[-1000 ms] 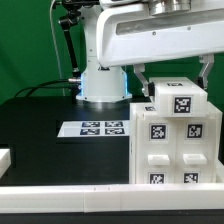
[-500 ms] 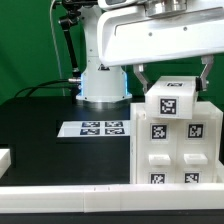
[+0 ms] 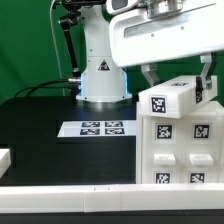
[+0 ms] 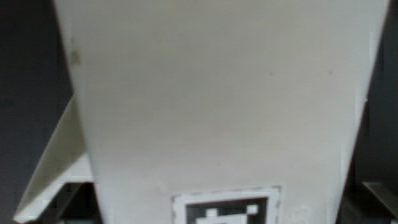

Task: Assemble cabinet

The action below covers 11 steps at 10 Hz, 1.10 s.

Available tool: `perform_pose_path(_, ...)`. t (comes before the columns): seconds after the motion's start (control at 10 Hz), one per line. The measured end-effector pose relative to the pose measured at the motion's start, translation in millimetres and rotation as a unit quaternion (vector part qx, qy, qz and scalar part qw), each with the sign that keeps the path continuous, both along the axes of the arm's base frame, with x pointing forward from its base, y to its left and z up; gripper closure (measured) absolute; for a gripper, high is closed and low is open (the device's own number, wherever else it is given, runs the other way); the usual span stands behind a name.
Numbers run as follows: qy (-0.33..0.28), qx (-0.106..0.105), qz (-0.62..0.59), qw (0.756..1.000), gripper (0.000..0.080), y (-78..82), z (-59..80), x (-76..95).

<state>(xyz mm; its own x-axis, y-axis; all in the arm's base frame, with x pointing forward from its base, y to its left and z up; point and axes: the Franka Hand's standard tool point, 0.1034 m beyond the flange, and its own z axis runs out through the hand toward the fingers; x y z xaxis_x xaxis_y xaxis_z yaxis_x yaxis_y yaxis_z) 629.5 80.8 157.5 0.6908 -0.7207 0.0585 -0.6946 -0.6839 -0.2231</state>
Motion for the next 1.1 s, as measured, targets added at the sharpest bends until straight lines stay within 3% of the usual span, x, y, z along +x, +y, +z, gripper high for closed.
perform_pose_path(0.6, 0.014, 0.044, -0.181, 0.982, 0.024, 0.4, 1.3, 1.9)
perform_pose_path(1.1, 0.043, 0.099, -0.37, 0.923, 0.024, 2.1, 0.0, 0.7)
